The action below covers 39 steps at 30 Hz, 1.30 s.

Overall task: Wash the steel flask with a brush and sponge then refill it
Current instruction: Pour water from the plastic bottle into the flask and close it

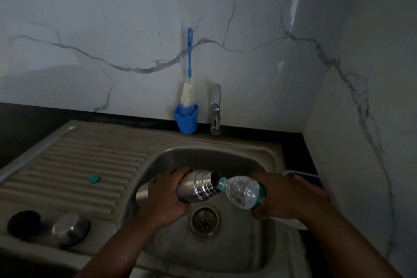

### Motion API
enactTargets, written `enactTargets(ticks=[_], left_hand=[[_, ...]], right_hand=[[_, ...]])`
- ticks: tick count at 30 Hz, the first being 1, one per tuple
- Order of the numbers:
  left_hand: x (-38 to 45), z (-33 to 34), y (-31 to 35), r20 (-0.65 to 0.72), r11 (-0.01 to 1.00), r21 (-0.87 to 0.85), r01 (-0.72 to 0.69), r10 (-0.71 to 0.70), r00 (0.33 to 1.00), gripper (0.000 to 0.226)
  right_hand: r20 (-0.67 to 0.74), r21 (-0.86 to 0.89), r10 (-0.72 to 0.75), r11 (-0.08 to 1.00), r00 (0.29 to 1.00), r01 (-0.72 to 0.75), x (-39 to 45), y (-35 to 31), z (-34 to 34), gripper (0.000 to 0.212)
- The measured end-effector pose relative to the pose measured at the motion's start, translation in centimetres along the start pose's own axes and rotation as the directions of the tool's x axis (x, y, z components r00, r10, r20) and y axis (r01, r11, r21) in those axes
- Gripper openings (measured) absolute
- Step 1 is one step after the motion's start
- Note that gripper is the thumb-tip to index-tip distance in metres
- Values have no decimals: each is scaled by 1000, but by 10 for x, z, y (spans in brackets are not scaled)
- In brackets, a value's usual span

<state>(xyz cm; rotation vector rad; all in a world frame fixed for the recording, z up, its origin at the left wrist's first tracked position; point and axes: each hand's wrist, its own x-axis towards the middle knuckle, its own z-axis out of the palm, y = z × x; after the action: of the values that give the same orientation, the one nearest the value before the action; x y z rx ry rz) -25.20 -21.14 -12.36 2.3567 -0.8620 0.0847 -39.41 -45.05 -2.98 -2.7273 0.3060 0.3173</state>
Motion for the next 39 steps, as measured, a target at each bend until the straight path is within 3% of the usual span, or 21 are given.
enactTargets(ticks=[9,39], left_hand=[[-5,-1,2,-20,998,65,17,-16,1000,86],[-12,1,14,-12,997,39,65,-65,998,90]], right_hand=[[28,-21,-7,1000,1000,8,2,2,1,59],[84,-74,-18,997,996,24,-6,-1,-10,62]])
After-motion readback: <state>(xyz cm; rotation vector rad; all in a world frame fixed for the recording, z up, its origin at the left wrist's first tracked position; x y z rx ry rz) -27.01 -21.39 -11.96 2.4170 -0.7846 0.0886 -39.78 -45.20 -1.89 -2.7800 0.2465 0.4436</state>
